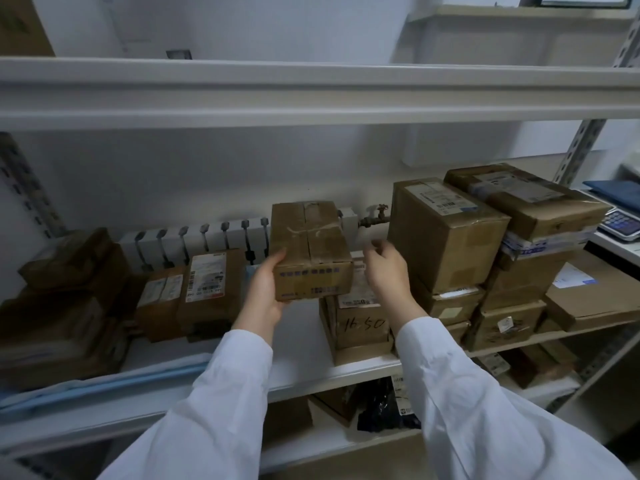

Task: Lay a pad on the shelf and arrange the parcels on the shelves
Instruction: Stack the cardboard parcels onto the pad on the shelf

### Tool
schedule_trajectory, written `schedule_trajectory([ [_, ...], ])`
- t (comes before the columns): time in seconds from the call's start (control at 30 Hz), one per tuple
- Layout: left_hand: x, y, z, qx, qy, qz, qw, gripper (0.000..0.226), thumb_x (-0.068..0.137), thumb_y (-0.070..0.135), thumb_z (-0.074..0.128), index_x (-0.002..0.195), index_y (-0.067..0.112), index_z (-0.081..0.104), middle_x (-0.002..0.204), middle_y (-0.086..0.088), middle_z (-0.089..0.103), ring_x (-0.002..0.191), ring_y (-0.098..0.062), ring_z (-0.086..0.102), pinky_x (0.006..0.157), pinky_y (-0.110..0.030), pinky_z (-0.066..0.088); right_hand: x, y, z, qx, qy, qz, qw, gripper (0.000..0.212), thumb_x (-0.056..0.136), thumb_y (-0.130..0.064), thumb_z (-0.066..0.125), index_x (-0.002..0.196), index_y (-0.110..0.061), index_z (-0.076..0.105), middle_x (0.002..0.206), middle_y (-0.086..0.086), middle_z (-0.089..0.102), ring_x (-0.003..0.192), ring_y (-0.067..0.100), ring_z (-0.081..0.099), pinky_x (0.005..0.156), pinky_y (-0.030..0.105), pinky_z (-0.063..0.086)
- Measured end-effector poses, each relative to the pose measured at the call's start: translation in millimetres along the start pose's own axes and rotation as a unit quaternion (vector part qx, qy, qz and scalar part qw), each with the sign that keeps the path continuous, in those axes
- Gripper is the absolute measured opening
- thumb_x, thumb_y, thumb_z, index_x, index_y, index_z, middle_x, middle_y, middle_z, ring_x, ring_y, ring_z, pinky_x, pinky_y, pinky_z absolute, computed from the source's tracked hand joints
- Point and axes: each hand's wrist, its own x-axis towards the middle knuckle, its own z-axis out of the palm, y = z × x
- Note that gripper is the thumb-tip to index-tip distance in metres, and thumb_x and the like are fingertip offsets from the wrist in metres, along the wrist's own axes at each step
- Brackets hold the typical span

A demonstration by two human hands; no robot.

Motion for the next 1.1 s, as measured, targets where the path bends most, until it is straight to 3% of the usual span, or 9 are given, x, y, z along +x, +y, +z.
schedule_trajectory([
  [0.17, -0.6, 1.6, -21.7, -0.036, 0.026, 0.017, 0.999, 0.017, 0.088, 0.037, 0.056, 0.093, 0.021, 0.061, 0.077, -0.004, 0.073, 0.082, -0.023, 0.065, 0.065, -0.033, 0.049, -4.2, 29.3, 14.2, -0.214, -0.016, 0.028, 0.976, 0.05, 0.092, -0.041, 0.043, 0.136, -0.02, 0.037, 0.141, 0.016, 0.038, 0.128, 0.037, 0.034, 0.108, 0.048, 0.028],
  [0.3, 0.2, -0.8, -31.0, -0.055, 0.035, 0.015, 0.998, 0.015, 0.088, 0.035, 0.056, 0.092, 0.022, 0.061, 0.073, -0.003, 0.074, 0.082, -0.024, 0.065, 0.065, -0.034, 0.049, -6.5, 38.2, 25.4, -0.31, -0.061, 0.081, 0.945, 0.102, 0.067, -0.073, 0.056, 0.144, -0.021, 0.015, 0.15, 0.02, 0.017, 0.138, 0.041, 0.013, 0.111, 0.054, 0.012],
  [0.4, 0.5, -3.4, -35.0, -0.053, 0.045, 0.015, 0.997, 0.015, 0.087, 0.035, 0.056, 0.092, 0.022, 0.061, 0.079, -0.005, 0.072, 0.082, -0.025, 0.065, 0.067, -0.034, 0.05, -6.8, 42.0, 32.3, -0.312, -0.073, 0.113, 0.941, 0.122, 0.054, -0.077, 0.065, 0.145, -0.025, 0.004, 0.151, 0.018, 0.012, 0.139, 0.038, 0.012, 0.109, 0.058, 0.018],
  [0.53, 0.8, -5.7, -39.1, -0.062, 0.04, 0.022, 0.997, 0.011, 0.088, 0.033, 0.057, 0.09, 0.023, 0.06, 0.067, 0.0, 0.074, 0.082, -0.025, 0.065, 0.075, -0.037, 0.052, -3.9, 41.6, 34.1, -0.256, -0.066, 0.121, 0.957, 0.118, 0.057, -0.063, 0.074, 0.144, -0.023, 0.006, 0.146, 0.017, 0.014, 0.134, 0.036, 0.016, 0.104, 0.052, 0.031],
  [0.73, 2.5, 0.1, -50.4, -0.085, 0.044, 0.023, 0.995, 0.007, 0.086, 0.028, 0.061, 0.09, 0.023, 0.06, 0.07, 0.0, 0.075, 0.083, -0.024, 0.066, 0.08, -0.039, 0.052, -8.1, 26.8, 40.8, -0.257, -0.022, 0.07, 0.964, 0.11, 0.062, -0.053, 0.074, 0.144, -0.018, 0.008, 0.141, 0.019, 0.016, 0.129, 0.038, 0.019, 0.1, 0.049, 0.037],
  [0.83, 0.8, 8.4, -60.9, -0.104, 0.057, 0.032, 0.992, 0.019, 0.083, 0.026, 0.064, 0.102, 0.023, 0.058, 0.09, -0.004, 0.073, 0.089, -0.024, 0.065, 0.077, -0.038, 0.052, -10.4, 11.3, 50.6, -0.24, -0.011, 0.029, 0.97, 0.108, 0.064, -0.052, 0.073, 0.144, -0.018, 0.009, 0.141, 0.019, 0.016, 0.13, 0.04, 0.017, 0.099, 0.049, 0.035],
  [0.9, -0.3, 14.5, -69.7, -0.104, 0.068, 0.044, 0.991, 0.033, 0.082, 0.026, 0.066, 0.113, 0.023, 0.055, 0.105, -0.006, 0.068, 0.098, -0.025, 0.063, 0.086, -0.041, 0.05, -13.5, 2.3, 59.5, -0.227, -0.01, 0.006, 0.974, 0.106, 0.064, -0.052, 0.072, 0.143, -0.018, 0.009, 0.141, 0.019, 0.016, 0.131, 0.041, 0.016, 0.1, 0.048, 0.034],
  [1.03, -1.8, 30.0, -100.0, -0.119, 0.093, 0.061, 0.987, 0.03, 0.081, 0.028, 0.067, 0.108, 0.024, 0.056, 0.107, -0.005, 0.065, 0.101, -0.024, 0.06, 0.09, -0.042, 0.046, -21.1, -12.5, 85.3, -0.206, -0.028, -0.023, 0.978, 0.104, 0.066, -0.052, 0.071, 0.143, -0.021, 0.008, 0.142, 0.017, 0.016, 0.132, 0.039, 0.015, 0.101, 0.048, 0.033],
  [1.1, -2.1, 40.4, -118.7, -0.129, 0.108, 0.064, 0.984, 0.04, 0.081, 0.03, 0.067, 0.118, 0.021, 0.055, 0.112, -0.008, 0.064, 0.104, -0.027, 0.059, 0.094, -0.045, 0.045, -23.9, -18.0, 101.2, -0.196, -0.047, -0.02, 0.979, 0.105, 0.066, -0.053, 0.07, 0.144, -0.023, 0.007, 0.144, 0.016, 0.014, 0.133, 0.039, 0.014, 0.1, 0.049, 0.033],
])
